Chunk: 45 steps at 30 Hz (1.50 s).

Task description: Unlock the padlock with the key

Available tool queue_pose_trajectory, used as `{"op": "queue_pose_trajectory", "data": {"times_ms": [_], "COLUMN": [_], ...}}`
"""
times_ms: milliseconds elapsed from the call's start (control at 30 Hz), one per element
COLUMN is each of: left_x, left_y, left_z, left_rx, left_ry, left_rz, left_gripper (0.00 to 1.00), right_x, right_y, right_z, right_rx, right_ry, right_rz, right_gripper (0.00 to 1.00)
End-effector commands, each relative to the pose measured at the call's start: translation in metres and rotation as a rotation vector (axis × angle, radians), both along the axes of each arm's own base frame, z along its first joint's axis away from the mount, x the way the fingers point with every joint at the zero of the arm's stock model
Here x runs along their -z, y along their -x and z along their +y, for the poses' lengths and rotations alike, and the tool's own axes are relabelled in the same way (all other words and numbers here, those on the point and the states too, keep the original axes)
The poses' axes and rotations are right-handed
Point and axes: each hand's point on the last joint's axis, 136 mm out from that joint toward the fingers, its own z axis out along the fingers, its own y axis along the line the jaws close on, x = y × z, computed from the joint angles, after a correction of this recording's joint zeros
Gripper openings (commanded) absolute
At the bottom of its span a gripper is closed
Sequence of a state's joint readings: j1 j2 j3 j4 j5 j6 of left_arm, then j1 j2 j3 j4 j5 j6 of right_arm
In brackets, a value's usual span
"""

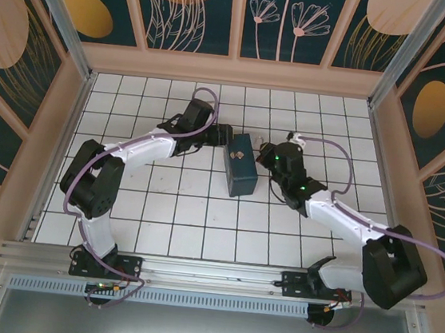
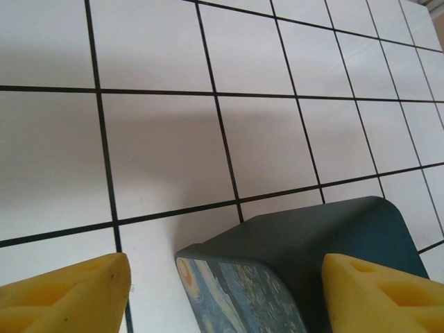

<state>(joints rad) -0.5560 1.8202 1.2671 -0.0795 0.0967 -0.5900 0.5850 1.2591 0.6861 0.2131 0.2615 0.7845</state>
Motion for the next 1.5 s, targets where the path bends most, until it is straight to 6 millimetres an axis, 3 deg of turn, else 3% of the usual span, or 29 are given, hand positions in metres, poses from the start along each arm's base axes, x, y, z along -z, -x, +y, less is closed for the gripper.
{"op": "queue_pose_trajectory", "data": {"times_ms": [0,167,233,433,633,733,767,900,1033,1233,1333,1467], "left_x": [0.023,0.005,-0.002,-0.019,-0.03,-0.021,-0.028,-0.02,-0.016,-0.031,-0.038,-0.04], "left_y": [0.008,0.007,0.008,0.012,0.02,0.025,0.028,0.042,0.058,0.079,0.094,0.096], "left_z": [0.021,0.015,0.014,0.011,0.015,0.02,0.022,0.025,0.007,-0.013,-0.026,-0.034], "left_rx": [-0.002,0.041,0.048,0.072,0.069,0.061,0.058,0.069,0.139,0.194,0.226,0.223], "left_ry": [-0.094,-0.068,-0.054,-0.018,-0.011,-0.031,-0.024,-0.015,0.094,0.244,0.323,0.352], "left_rz": [0.089,0.068,0.061,0.043,0.036,0.061,0.049,0.083,0.134,0.167,0.181,0.174], "left_gripper": [0.76,0.82,0.83,0.85,0.86,0.86,0.86,0.87,0.84,0.84,0.84,0.84], "right_x": [-0.005,0.047,0.07,0.113,0.123,0.107,0.099,0.074,0.066,0.072,0.078,0.086], "right_y": [0.004,0.025,0.035,0.055,0.062,0.057,0.054,0.034,0.016,0.004,-0.002,-0.003], "right_z": [-0.039,-0.104,-0.121,-0.145,-0.156,-0.16,-0.16,-0.133,-0.064,0.009,0.03,0.049], "right_rx": [0.081,0.211,0.244,0.292,0.304,0.307,0.3,0.149,-0.15,-0.431,-0.49,-0.535], "right_ry": [0.018,0.052,0.046,0.053,0.065,0.092,0.104,0.106,0.027,-0.103,-0.13,-0.163], "right_rz": [-0.019,0.092,0.138,0.225,0.266,0.24,0.224,0.174,0.112,0.11,0.119,0.125], "right_gripper": [0.0,0.01,0.02,0.09,0.39,0.47,0.48,0.41,0.21,0.12,0.1,0.1]}}
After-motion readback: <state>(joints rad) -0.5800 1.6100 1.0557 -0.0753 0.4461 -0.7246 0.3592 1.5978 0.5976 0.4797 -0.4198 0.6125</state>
